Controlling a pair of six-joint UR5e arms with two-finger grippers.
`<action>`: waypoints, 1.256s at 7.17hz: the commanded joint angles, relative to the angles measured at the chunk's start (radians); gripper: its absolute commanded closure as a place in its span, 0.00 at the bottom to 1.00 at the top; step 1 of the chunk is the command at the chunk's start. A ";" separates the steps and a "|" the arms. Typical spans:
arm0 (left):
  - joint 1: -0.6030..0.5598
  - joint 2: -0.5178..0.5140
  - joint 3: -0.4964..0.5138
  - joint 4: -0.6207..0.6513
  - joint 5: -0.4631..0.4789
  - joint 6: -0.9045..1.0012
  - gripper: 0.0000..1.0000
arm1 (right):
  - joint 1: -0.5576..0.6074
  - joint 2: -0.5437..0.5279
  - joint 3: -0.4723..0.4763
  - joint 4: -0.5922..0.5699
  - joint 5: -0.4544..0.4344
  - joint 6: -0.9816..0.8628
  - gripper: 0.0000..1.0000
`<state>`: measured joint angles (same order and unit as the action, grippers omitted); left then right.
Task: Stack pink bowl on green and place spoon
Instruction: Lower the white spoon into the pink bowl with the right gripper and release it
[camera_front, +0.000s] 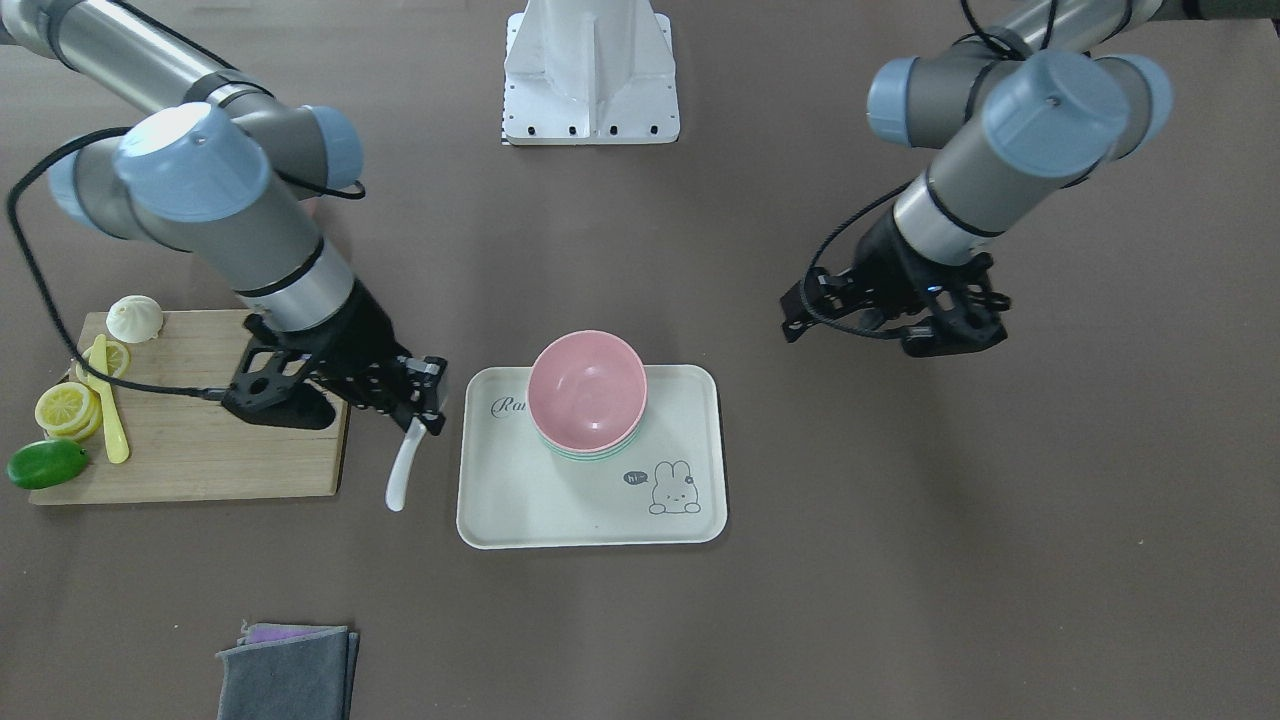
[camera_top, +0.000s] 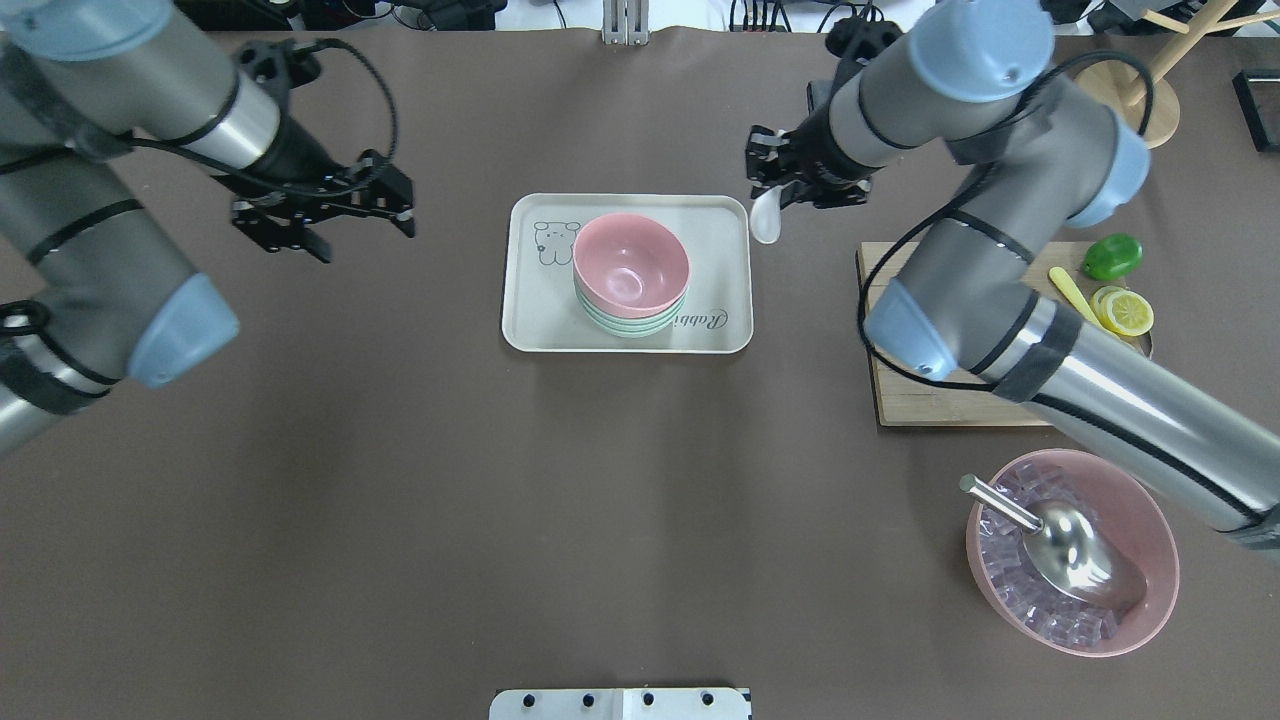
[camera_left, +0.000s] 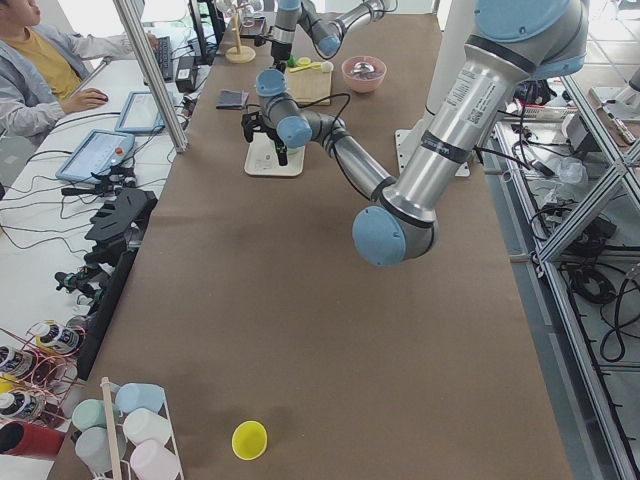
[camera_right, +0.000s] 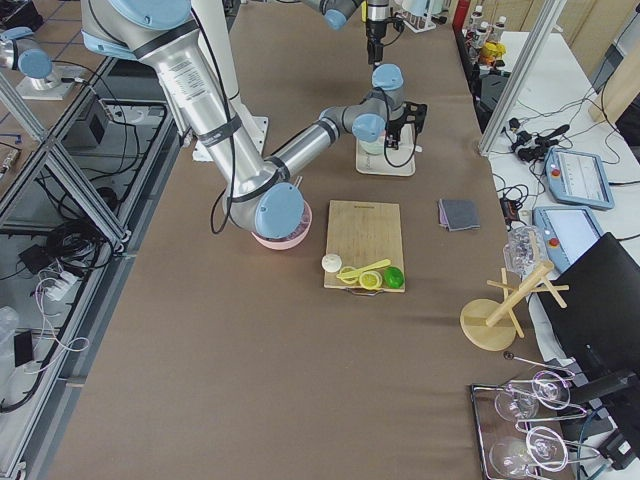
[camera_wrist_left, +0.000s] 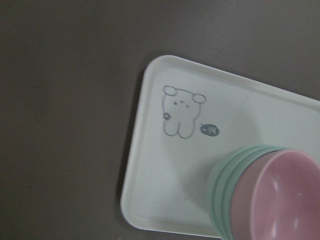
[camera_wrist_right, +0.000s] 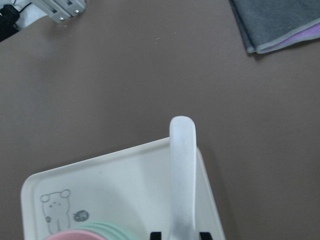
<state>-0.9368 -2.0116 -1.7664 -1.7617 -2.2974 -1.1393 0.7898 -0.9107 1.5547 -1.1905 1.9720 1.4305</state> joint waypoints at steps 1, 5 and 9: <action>-0.081 0.155 -0.053 -0.004 -0.025 0.175 0.01 | -0.130 0.163 -0.103 -0.009 -0.168 0.164 0.94; -0.082 0.157 -0.044 -0.002 -0.014 0.179 0.01 | -0.156 0.071 -0.048 0.005 -0.191 0.156 0.00; -0.111 0.251 -0.060 0.001 -0.011 0.246 0.01 | 0.061 -0.242 0.221 -0.046 0.034 -0.104 0.00</action>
<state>-1.0274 -1.8122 -1.8101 -1.7636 -2.3112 -0.9393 0.7598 -1.0586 1.7248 -1.2159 1.9185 1.4561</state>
